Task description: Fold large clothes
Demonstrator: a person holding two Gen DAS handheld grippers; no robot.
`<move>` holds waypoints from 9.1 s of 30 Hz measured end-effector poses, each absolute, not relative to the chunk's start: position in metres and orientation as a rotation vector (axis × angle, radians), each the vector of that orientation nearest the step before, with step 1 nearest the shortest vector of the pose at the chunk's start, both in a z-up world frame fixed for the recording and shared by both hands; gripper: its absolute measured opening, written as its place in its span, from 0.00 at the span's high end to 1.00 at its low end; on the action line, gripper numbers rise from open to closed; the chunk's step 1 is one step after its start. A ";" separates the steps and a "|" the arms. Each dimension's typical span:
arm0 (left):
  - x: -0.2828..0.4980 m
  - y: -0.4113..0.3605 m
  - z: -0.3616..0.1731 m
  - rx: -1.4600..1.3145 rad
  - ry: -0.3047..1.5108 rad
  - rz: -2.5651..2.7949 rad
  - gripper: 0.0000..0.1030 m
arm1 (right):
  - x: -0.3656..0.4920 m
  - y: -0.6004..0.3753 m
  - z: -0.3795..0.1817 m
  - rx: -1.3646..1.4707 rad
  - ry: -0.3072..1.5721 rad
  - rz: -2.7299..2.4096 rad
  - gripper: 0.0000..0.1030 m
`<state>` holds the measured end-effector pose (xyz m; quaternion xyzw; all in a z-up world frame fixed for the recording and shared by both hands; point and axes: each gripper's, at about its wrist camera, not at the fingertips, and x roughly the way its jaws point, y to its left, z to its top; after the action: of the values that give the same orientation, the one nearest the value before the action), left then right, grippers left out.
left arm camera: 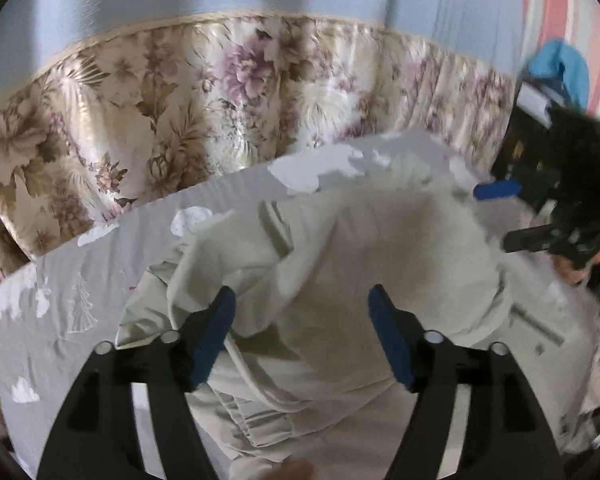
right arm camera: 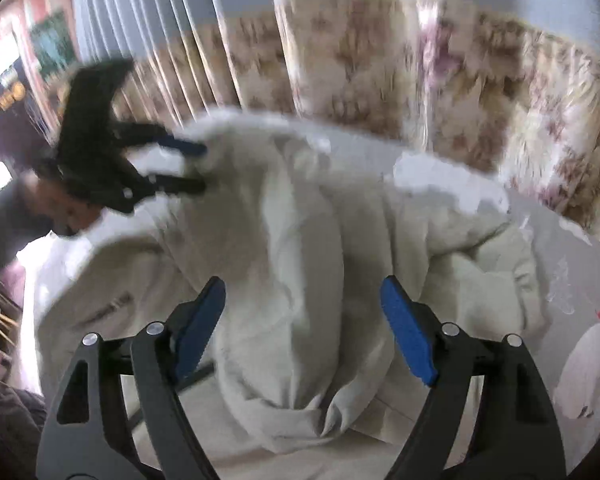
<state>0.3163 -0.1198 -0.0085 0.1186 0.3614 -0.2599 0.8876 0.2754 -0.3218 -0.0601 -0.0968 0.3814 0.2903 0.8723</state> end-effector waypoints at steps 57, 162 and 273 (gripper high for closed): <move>0.367 -0.111 -0.007 -0.053 0.912 -0.327 0.22 | 0.289 -0.350 -0.074 0.107 0.798 0.277 0.38; 0.176 -0.030 0.045 0.081 0.649 -0.127 0.92 | 0.177 -0.497 0.030 0.372 0.575 0.218 0.91; 0.324 -0.200 0.043 -0.312 0.739 -0.807 0.77 | 0.283 -0.370 -0.127 0.525 0.742 0.243 0.99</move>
<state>0.3243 -0.1999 0.0428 -0.1479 0.3499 -0.3821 0.8425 0.2833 -0.3704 -0.1268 0.2529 0.3574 0.1171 0.8914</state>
